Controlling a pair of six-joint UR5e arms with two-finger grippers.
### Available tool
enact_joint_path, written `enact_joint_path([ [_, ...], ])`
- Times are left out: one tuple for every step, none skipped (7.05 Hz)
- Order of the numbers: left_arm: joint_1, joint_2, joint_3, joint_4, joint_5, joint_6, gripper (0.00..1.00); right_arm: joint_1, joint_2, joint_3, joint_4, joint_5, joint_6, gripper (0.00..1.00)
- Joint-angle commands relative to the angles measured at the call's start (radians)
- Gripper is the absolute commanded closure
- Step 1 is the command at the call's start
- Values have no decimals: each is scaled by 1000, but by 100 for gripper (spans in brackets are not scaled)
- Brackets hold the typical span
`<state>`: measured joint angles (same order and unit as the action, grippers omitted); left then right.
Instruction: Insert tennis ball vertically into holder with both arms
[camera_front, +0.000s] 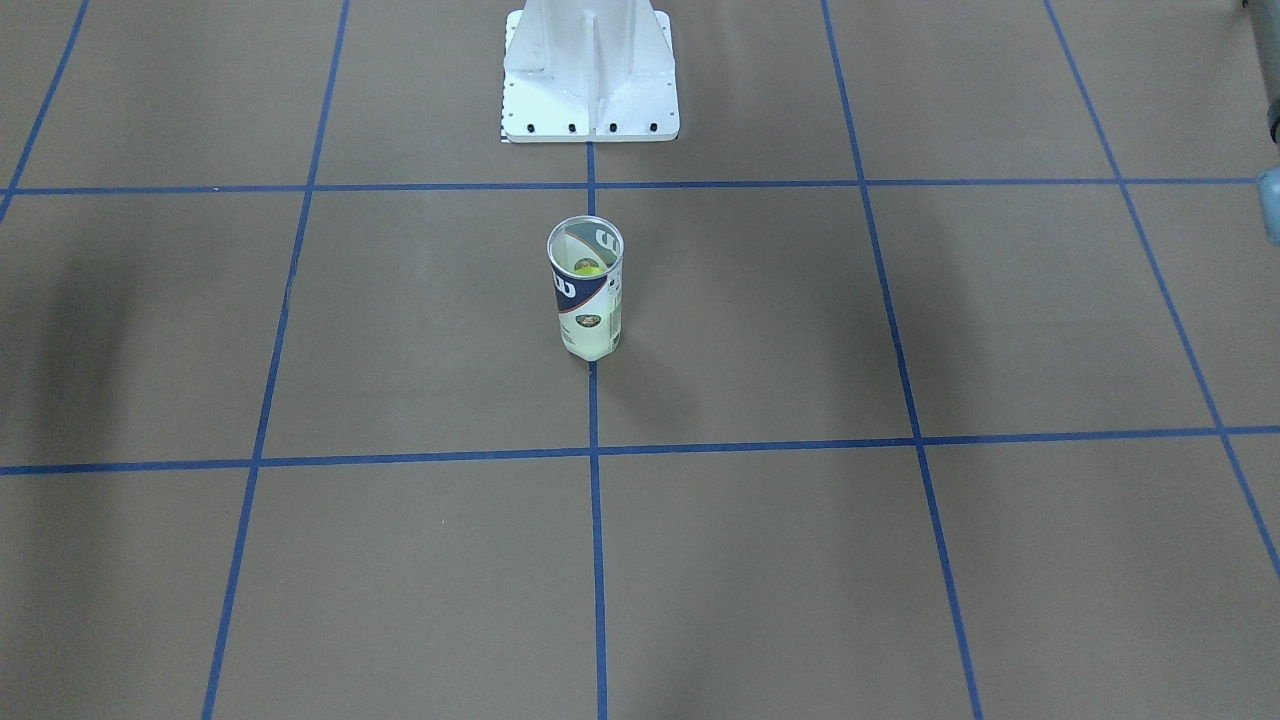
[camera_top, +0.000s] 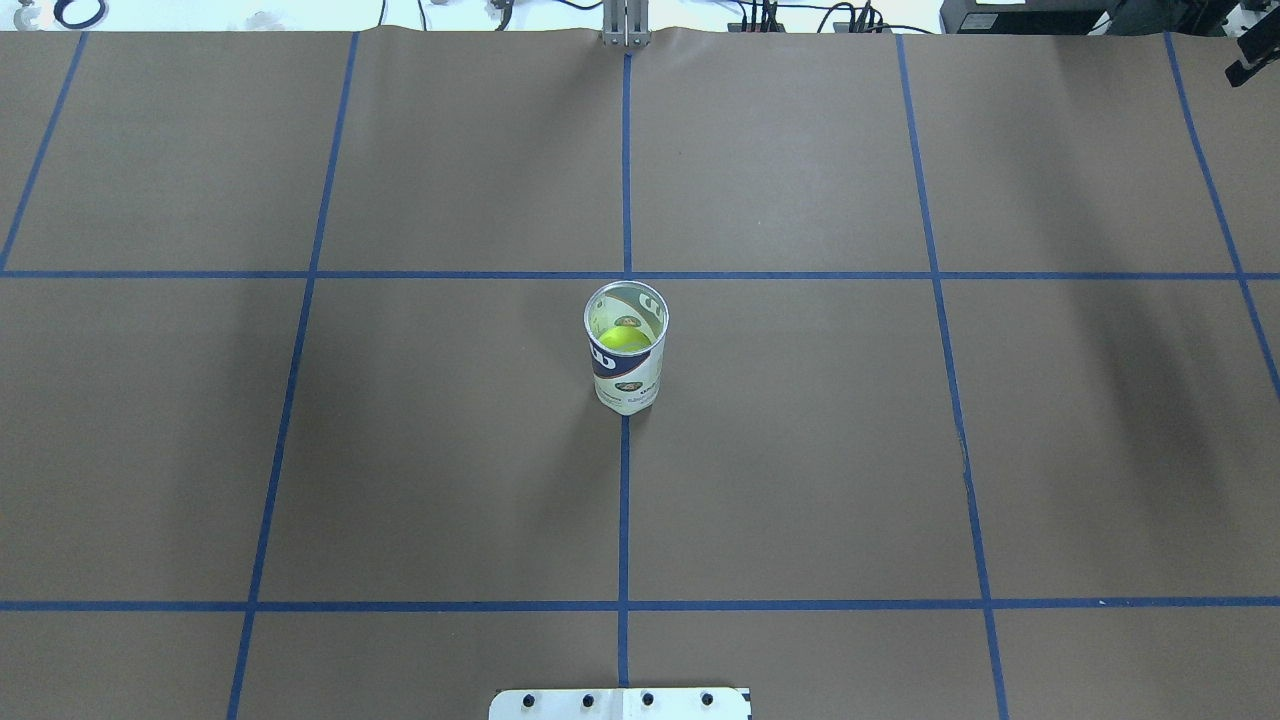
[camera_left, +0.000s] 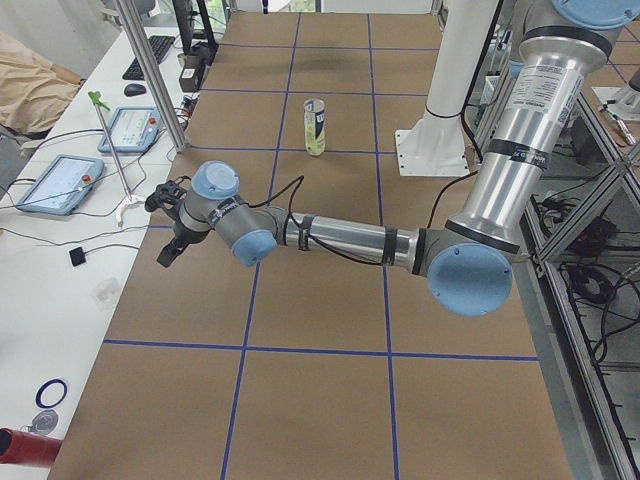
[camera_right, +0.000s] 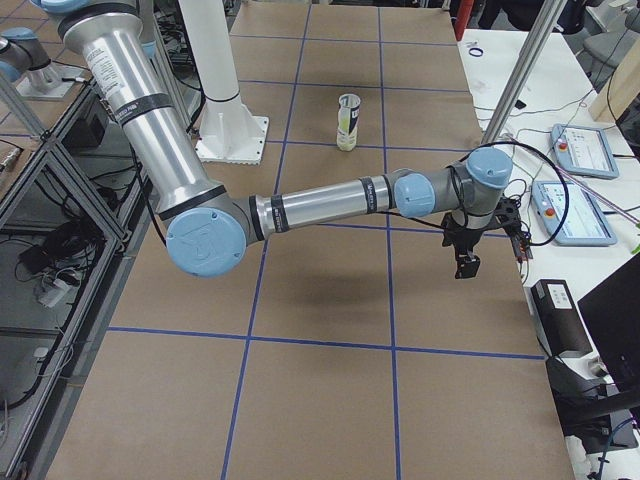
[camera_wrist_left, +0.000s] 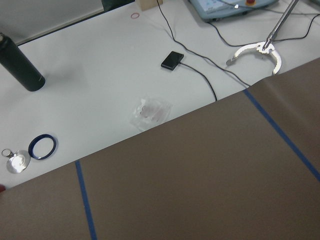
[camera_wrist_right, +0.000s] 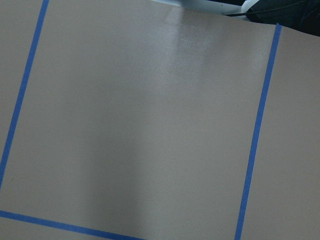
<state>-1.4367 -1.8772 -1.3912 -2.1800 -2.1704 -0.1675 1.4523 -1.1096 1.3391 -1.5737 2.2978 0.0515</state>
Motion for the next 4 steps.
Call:
enact_joint_path([
  [-103, 82, -86, 320, -104, 146, 1, 0, -13, 2, -3, 0, 1, 0],
  [-111, 133, -136, 401, -115, 149, 1, 0, -25, 2, -2, 0, 1, 0],
  [-113, 209, -194, 457, -115, 151, 1, 6, -41, 3, 0, 2, -1, 0],
  [-108, 228, -195, 544, -114, 248, 1, 14, -52, 5, -6, 3, -1, 0],
])
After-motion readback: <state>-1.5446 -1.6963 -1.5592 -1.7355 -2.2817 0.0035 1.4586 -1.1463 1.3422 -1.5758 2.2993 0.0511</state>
